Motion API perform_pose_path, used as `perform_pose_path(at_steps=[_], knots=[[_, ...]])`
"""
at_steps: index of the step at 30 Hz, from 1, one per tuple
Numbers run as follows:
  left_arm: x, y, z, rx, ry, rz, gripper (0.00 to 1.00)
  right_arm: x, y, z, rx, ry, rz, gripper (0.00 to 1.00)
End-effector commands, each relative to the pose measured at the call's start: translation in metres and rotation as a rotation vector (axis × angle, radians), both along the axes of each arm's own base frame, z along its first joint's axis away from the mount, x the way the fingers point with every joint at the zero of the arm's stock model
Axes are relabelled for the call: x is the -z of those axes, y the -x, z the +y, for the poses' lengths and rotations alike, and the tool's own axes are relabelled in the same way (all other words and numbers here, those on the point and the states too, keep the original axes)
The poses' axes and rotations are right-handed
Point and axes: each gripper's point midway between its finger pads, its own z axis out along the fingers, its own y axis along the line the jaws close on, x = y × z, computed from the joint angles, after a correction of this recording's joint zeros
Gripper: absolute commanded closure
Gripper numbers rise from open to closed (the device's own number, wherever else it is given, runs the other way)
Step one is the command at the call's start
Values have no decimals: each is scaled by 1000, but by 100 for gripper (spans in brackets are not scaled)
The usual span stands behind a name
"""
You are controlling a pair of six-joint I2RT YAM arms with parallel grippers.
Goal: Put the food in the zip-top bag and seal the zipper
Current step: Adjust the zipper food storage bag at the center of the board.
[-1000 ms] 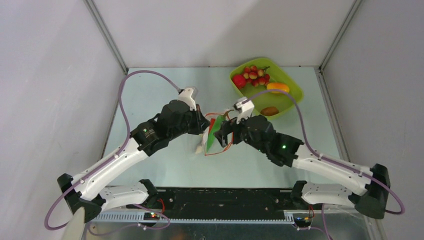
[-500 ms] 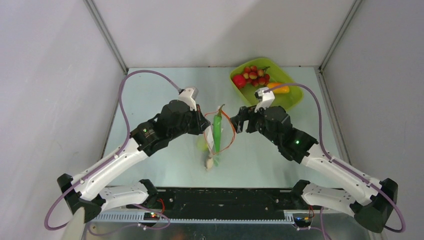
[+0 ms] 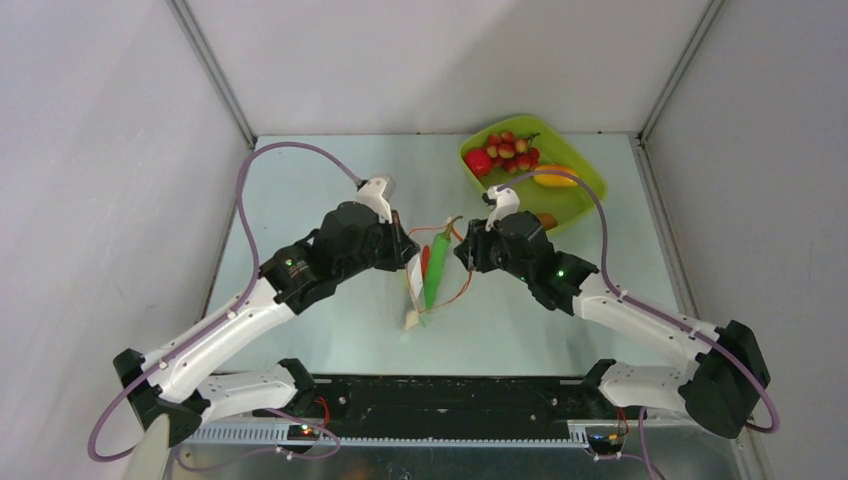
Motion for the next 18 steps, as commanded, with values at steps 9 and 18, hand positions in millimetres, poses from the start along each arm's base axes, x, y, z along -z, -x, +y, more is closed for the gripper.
perform_pose_path(at_steps=[9, 18], knots=[[-11, 1, 3, 12, 22, -61, 93, -60, 0, 25, -127, -166, -170, 100], [-11, -4, -1, 24, 4, -73, 67, -105, 22, 26, -212, -255, -269, 100]])
